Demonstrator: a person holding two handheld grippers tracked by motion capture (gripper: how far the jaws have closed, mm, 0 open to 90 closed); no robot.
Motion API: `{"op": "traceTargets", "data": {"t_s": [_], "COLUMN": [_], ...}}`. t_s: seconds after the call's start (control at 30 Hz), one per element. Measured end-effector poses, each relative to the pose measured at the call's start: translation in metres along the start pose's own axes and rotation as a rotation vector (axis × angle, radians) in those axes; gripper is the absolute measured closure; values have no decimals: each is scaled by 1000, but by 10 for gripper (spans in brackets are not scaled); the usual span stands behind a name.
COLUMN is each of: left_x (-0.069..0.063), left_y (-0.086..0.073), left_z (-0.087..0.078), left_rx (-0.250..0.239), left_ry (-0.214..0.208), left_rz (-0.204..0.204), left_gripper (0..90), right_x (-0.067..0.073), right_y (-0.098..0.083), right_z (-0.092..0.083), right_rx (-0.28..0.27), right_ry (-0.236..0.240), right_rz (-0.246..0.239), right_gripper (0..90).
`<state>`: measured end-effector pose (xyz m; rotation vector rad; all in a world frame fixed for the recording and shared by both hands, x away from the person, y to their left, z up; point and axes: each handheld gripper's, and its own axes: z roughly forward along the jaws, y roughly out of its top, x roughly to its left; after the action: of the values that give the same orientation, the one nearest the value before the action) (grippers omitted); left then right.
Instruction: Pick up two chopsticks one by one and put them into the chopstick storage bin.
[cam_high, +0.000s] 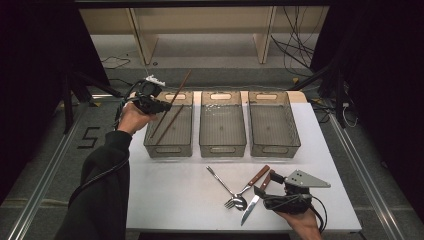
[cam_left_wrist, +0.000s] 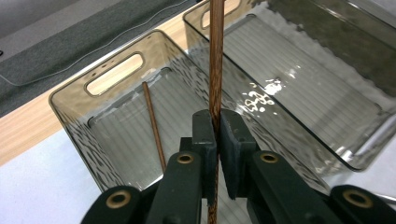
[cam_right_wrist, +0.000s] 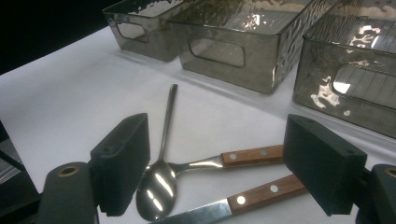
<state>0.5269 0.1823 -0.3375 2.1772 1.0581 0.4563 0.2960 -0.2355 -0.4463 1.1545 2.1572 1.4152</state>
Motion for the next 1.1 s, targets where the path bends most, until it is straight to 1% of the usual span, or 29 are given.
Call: {"op": "traceTargets", "data": {"t_s": [0.1,0.27,0.4,0.5,0.73,0.93,0.97,1.1], "left_x": [2,5,9,12,14,14,14,15], "left_y": [-3,-9,-18,-24,-30,-36,-37,-38], "left_z": [5,14,25,29,36,41,41,43], "left_rx": [-6,11,32,45,70,96,94,94], "left_ry": [10,22,25,26,40,39,42,52], "left_rz": [-15,-21,-43,-60,-68,-76,-75,-93], "left_gripper": [844,844,843,844,844,843,842,839], "right_x": [0,0,0,0,0,0,0,0], "right_y": [0,0,0,0,0,0,0,0], "right_z": [0,0,0,0,0,0,0,1], "right_rx": [0,-1,-1,-1,-1,1,1,1], "right_ry": [0,0,1,1,2,4,4,3], "right_rz": [0,-2,-3,-2,-1,-3,-3,-3], "right_gripper": [240,240,240,240,240,240,240,240]}}
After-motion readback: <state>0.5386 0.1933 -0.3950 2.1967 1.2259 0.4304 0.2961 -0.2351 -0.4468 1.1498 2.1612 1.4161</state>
